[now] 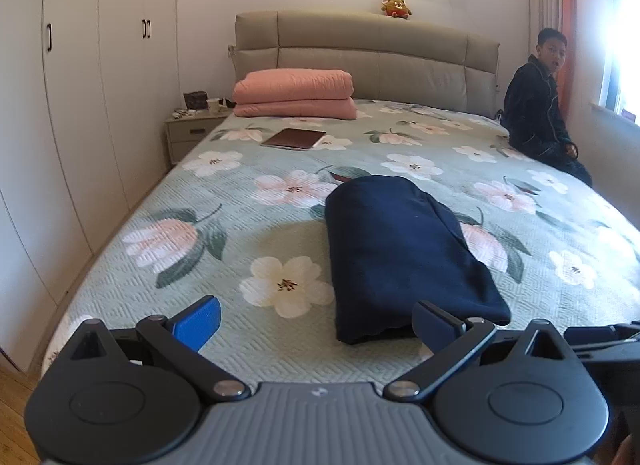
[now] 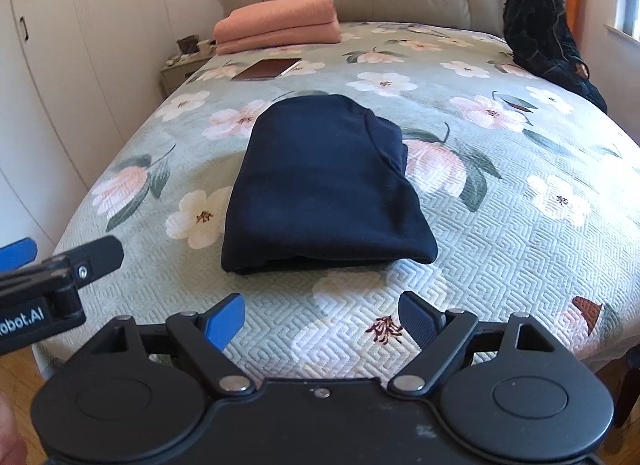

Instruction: Fold large clothes

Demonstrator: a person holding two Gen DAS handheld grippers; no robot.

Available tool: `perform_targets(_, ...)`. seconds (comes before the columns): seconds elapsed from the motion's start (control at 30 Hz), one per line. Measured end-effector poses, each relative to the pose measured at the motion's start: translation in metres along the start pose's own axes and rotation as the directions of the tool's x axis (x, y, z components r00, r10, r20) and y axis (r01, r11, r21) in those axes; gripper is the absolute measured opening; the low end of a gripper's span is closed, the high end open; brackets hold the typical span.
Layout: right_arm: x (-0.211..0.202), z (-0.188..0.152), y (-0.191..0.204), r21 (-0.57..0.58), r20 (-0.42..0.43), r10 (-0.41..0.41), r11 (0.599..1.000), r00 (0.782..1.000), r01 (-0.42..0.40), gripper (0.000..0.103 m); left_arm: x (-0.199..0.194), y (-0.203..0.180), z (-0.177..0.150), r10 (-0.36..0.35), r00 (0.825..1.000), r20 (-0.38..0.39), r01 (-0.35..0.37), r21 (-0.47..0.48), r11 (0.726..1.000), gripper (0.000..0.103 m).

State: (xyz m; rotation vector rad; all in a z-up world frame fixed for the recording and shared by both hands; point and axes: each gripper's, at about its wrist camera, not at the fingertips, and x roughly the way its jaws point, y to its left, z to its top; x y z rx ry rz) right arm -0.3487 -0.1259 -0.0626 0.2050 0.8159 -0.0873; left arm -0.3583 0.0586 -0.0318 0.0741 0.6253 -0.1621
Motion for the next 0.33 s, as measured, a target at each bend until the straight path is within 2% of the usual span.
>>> perform_targets(0.13,0.0007,-0.0005,-0.0011,0.011,-0.008,0.001,1.000,1.000,-0.001,0.099,0.0016,0.0069,0.0002,-0.028,1.000,-0.005,0.028,-0.040,0.999,0.103)
perform_targets(0.33,0.0029,-0.0026,-0.0014,0.019,-0.021,0.008,1.000,1.000,-0.008,0.099,-0.0042,0.0032,-0.0031,0.021,0.999,0.044,-0.022,0.025,0.999,0.102)
